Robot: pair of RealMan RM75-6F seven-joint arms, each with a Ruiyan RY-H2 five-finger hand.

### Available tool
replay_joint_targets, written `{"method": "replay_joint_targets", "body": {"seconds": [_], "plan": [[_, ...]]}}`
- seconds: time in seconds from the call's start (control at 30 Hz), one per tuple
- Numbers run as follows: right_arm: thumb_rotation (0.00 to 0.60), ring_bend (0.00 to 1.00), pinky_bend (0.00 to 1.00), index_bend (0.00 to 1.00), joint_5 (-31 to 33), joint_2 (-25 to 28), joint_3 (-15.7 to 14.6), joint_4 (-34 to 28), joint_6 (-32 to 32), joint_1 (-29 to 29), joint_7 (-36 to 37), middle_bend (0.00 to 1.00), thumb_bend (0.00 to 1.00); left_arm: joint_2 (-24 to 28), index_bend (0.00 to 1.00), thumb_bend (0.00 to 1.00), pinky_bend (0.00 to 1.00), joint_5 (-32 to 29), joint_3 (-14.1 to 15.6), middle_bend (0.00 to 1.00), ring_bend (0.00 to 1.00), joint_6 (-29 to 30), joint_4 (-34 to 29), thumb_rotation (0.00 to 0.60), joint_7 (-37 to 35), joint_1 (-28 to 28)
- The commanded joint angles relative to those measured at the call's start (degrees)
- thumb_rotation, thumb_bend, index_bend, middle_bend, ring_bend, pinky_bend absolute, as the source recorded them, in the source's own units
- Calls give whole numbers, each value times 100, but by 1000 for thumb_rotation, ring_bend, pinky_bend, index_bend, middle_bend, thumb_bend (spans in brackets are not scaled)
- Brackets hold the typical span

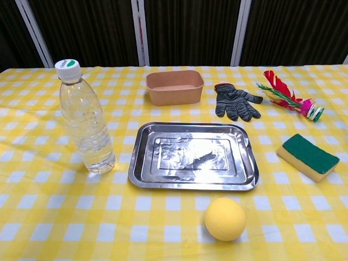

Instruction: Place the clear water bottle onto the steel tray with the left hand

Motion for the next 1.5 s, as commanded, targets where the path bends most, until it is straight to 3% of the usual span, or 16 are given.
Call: {"method": "replay_joint_targets", "body": {"seconds": [0.03, 0.17, 0.23, 0.43, 0.67, 1.03, 1.33, 1.5], "plan": [[600, 0, 0, 54, -21, -6, -7, 7, -13, 13, 12, 0, 50, 15, 117, 218, 0, 63, 30, 85, 0, 25, -58, 600, -40, 11], [600, 0, 0, 54, -18, -12, -9, 10, -43, 23, 80, 0, 49, 22, 117, 213, 0, 81, 92, 86, 0, -111, -117, 600, -256, -19], [600, 0, 0, 54, 10, -11, -9, 23, -88, 31, 109, 0, 50, 32, 117, 210, 0, 104, 136, 86, 0, -375, -222, 600, -699, -129], [600, 0, 0, 54, -3, -14, -11, 17, -148, 68, 168, 0, 49, 328, 117, 204, 0, 8, 331, 85, 0, -2053, -768, 600, -2983, -816], [600, 0, 0, 54, 1, -21, -9, 46, -205, 99, 250, 0, 50, 83, 117, 203, 0, -128, 142, 86, 0, -2911, -819, 600, -3936, -1409], [600, 0, 0, 54, -44, 38, -30, 5, -192, 94, 430, 0, 50, -1064, 119, 203, 0, -641, -226, 105, 0, -2835, -426, 600, -3914, -1663], [600, 0, 0, 54, -44, 43, -42, 22, -232, 107, 506, 0, 49, -1807, 140, 202, 0, -983, -351, 123, 0, -2931, 76, 600, -3568, -1854], [600, 0, 0, 54, -46, 58, -41, 15, -227, 108, 529, 0, 48, -2189, 220, 237, 0, -1195, -485, 202, 0, -3046, 277, 600, -3343, -2028]]}}
